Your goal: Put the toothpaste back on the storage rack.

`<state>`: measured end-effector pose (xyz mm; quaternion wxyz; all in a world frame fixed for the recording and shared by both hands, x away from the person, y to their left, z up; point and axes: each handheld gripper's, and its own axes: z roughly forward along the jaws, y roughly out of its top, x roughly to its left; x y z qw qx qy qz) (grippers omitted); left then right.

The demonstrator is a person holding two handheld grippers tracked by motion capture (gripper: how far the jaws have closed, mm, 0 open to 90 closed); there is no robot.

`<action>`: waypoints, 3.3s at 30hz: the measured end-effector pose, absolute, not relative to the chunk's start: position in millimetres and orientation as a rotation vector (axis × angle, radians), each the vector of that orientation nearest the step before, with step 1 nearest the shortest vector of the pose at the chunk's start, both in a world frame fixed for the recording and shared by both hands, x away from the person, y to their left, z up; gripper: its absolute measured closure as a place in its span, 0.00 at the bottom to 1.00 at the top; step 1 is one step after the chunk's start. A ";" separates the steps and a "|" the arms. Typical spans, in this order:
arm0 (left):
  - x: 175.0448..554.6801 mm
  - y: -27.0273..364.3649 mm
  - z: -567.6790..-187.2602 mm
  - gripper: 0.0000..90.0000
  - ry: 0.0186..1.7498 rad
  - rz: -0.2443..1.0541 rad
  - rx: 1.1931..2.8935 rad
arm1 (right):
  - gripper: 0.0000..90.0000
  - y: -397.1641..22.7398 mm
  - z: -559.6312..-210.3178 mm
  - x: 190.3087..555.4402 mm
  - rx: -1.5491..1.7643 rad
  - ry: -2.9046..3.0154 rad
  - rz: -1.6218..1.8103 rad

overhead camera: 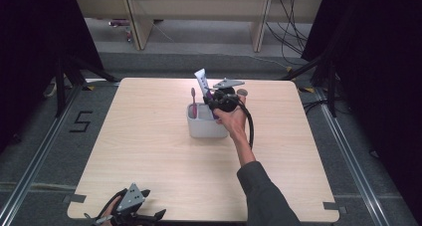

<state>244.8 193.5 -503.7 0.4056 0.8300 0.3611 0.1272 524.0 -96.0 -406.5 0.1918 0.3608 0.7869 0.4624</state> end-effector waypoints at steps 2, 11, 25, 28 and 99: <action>245.1 193.6 -503.8 0.19 0.914 0.326 2.097 | 0.84 -96.5 -407.6 523.7 0.987 2.210 1.278; 245.7 193.7 -504.3 0.19 0.910 0.332 2.103 | 0.83 -96.5 -413.1 520.0 1.004 2.235 1.258; 244.9 193.2 -503.8 0.19 0.916 0.324 2.099 | 0.83 -95.1 -417.0 514.3 0.957 2.225 1.206; 245.9 193.8 -504.2 0.19 0.909 0.334 2.105 | 0.83 -96.0 -417.8 512.7 0.949 2.236 1.178; 245.9 194.4 -504.7 0.19 0.922 0.330 2.098 | 0.53 -180.3 -379.9 432.7 1.039 2.107 1.410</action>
